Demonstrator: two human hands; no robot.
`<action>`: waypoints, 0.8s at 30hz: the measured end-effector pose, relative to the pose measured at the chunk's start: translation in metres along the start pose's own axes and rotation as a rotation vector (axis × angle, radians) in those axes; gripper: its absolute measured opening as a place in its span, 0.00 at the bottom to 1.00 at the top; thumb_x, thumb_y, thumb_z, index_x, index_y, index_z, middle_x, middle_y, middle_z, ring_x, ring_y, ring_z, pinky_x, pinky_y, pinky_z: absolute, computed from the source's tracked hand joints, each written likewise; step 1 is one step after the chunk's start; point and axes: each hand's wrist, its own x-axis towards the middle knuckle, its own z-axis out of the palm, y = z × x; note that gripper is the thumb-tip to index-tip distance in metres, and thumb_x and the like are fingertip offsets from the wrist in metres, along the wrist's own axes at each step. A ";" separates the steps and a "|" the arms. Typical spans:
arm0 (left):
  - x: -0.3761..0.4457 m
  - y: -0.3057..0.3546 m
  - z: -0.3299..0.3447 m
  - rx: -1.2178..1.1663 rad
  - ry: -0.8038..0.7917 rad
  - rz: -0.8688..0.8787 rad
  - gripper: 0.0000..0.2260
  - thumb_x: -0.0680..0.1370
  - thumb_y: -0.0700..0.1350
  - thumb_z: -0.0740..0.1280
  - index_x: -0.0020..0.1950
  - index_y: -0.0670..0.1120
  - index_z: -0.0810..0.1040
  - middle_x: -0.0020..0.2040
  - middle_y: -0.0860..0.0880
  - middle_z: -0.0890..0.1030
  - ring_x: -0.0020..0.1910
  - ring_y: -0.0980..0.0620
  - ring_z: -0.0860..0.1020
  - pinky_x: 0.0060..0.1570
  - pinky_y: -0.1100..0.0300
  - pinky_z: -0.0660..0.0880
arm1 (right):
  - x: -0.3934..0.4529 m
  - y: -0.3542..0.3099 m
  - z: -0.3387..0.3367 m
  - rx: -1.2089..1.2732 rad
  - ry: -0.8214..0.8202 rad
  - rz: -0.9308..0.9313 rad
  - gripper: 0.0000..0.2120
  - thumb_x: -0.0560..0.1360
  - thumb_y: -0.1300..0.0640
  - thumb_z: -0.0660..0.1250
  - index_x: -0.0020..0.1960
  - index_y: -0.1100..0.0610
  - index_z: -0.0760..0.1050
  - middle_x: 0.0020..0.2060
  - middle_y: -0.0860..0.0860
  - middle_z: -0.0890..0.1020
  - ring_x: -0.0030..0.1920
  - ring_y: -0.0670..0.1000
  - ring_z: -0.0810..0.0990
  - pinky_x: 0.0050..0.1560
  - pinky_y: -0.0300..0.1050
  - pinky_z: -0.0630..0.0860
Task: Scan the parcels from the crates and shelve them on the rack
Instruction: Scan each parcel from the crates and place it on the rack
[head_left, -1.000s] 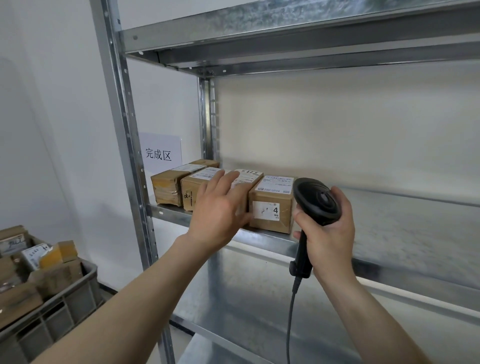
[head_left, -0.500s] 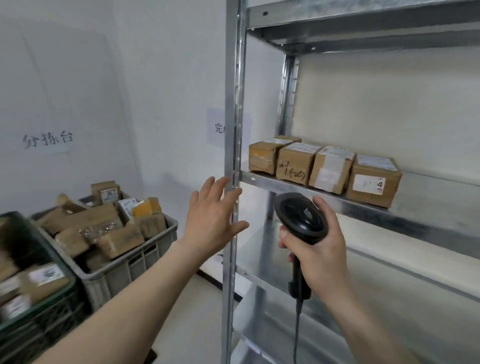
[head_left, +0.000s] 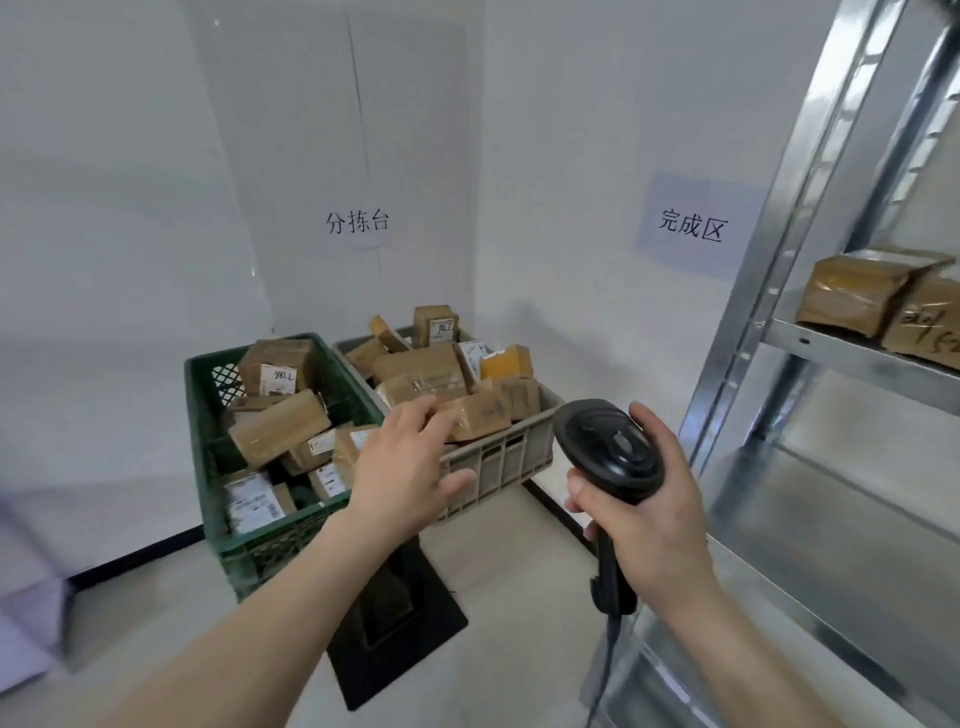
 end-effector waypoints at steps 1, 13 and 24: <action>-0.004 -0.011 0.000 -0.001 -0.020 -0.038 0.33 0.76 0.61 0.69 0.78 0.53 0.65 0.75 0.48 0.70 0.73 0.46 0.68 0.69 0.50 0.70 | 0.002 0.002 0.009 0.007 -0.032 0.000 0.40 0.69 0.60 0.81 0.67 0.30 0.67 0.60 0.51 0.82 0.51 0.58 0.85 0.49 0.65 0.83; 0.003 -0.088 0.022 0.000 -0.135 -0.439 0.29 0.76 0.58 0.69 0.75 0.53 0.67 0.68 0.50 0.74 0.60 0.47 0.77 0.51 0.53 0.77 | 0.070 0.046 0.082 0.086 -0.249 0.026 0.41 0.66 0.55 0.81 0.72 0.34 0.67 0.60 0.40 0.80 0.57 0.59 0.82 0.59 0.70 0.79; 0.042 -0.122 0.077 -0.360 -0.120 -0.835 0.31 0.77 0.56 0.71 0.76 0.47 0.66 0.65 0.48 0.79 0.52 0.51 0.77 0.43 0.56 0.76 | 0.121 0.083 0.103 0.115 -0.388 0.041 0.42 0.67 0.59 0.81 0.63 0.22 0.66 0.60 0.36 0.78 0.61 0.57 0.81 0.61 0.70 0.78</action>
